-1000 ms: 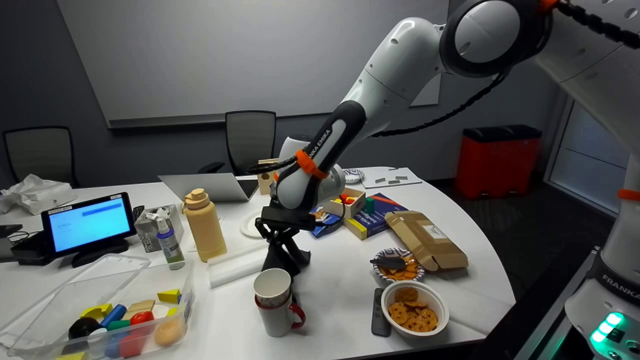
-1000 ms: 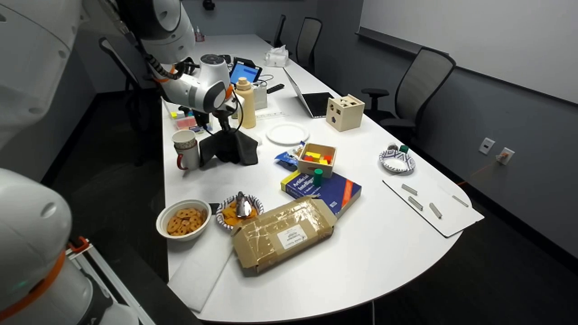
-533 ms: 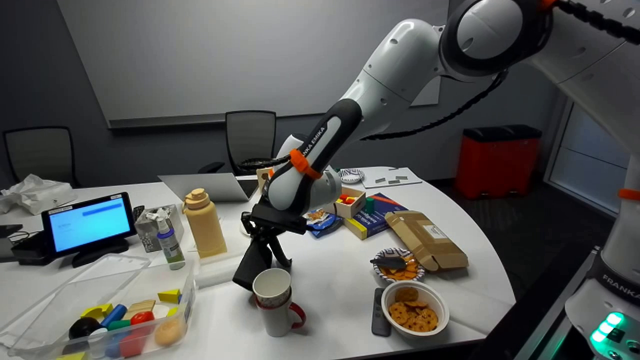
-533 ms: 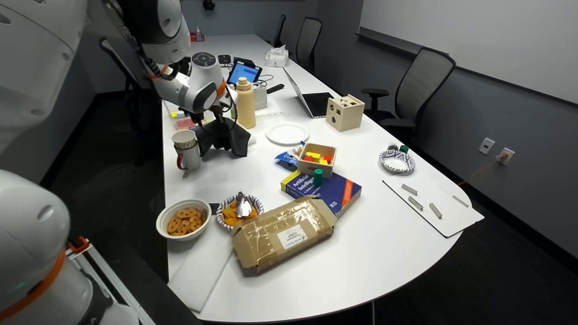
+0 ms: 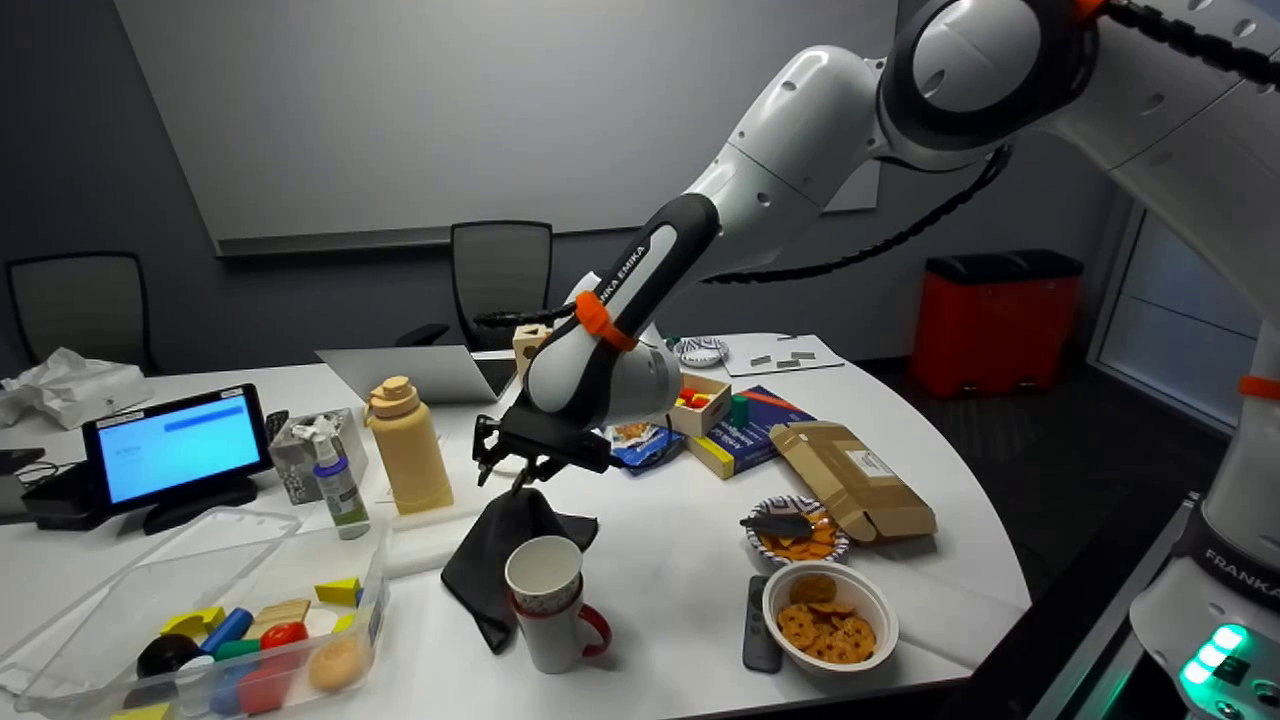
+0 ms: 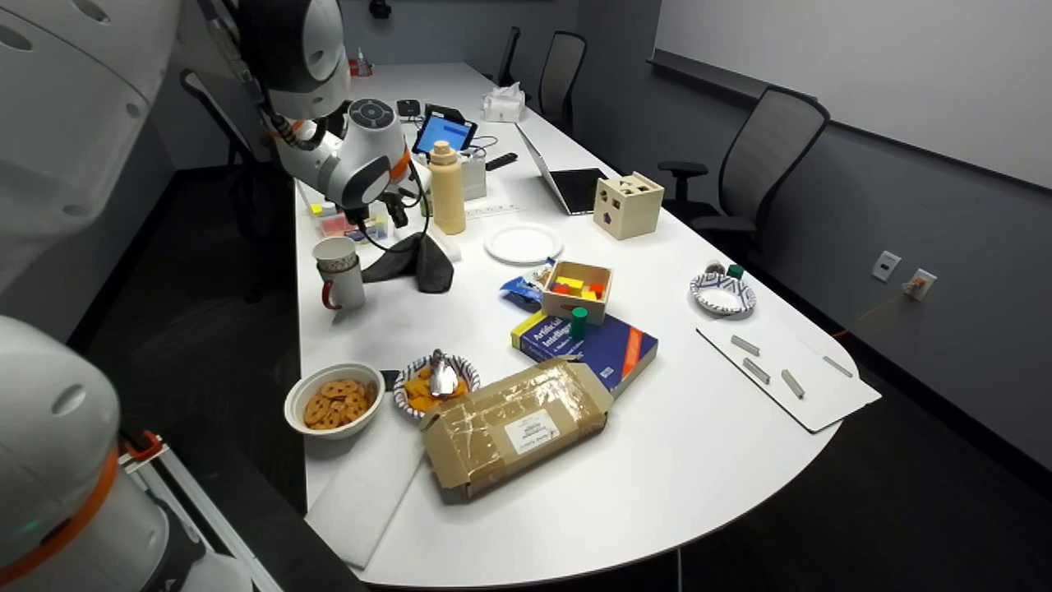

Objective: Use the black towel to clean the table

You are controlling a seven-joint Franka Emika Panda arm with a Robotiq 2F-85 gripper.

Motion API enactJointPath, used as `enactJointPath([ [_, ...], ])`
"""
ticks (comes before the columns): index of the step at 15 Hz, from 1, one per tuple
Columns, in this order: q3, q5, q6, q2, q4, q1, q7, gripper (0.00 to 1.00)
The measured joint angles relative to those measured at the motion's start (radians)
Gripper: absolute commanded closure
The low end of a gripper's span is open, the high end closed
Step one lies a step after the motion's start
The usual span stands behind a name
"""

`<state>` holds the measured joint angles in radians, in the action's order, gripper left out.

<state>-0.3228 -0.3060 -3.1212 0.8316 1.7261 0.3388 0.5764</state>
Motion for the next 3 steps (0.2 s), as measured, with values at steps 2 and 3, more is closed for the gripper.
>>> enactJointPath([
  [2,-0.009,-0.012,0.000,0.000,0.001,-0.009,-0.021,0.02],
  [3,-0.013,-0.018,0.000,0.000,0.001,-0.013,-0.031,0.00],
])
